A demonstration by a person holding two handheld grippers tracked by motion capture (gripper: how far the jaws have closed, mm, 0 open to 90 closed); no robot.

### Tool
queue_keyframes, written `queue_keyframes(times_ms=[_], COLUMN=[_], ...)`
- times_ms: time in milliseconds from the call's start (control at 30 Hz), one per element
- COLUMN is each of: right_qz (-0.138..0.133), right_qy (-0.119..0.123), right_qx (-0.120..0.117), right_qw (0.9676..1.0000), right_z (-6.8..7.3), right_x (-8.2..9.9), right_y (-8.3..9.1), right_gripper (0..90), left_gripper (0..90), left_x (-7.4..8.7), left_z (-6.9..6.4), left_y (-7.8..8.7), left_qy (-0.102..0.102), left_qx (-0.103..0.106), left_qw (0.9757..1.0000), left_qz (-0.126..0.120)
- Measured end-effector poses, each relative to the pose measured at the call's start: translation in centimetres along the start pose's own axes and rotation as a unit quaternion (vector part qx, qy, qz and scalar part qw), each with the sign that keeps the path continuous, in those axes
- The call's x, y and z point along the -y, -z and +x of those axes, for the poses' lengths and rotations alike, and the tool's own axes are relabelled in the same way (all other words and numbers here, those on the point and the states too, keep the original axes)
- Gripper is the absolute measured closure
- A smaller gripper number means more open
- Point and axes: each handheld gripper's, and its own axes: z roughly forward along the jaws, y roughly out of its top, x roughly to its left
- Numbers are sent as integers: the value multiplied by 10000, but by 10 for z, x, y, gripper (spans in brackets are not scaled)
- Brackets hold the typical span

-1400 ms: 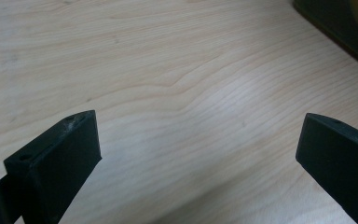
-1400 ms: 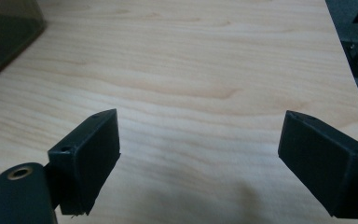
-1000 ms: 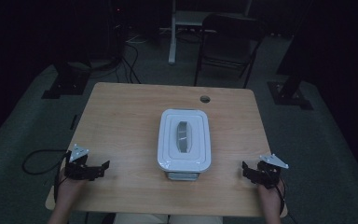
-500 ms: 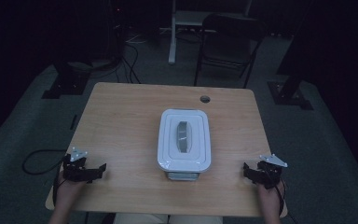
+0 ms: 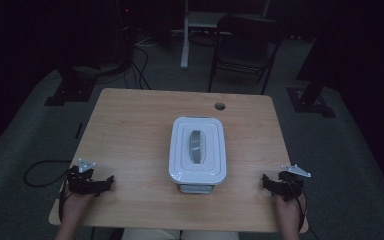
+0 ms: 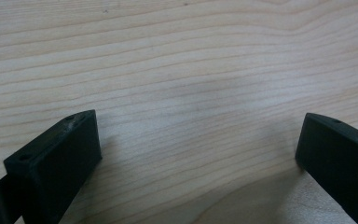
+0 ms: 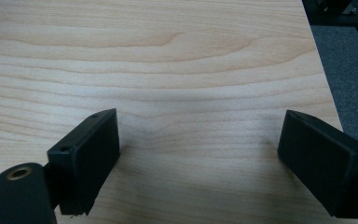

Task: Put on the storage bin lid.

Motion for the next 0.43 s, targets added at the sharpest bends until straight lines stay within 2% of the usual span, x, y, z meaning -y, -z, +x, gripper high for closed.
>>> queue_keyframes(times_ms=[433], right_qz=[0], right_qy=[1], right_qx=[3], right_qw=[10000], right_z=[0], right_x=[0], right_y=[0], right_gripper=[124], left_gripper=[5], left_x=[-1], left_z=[-3], left_y=[-1], left_qy=[245], left_qx=[-229], left_qw=[9994], left_qz=[-2])
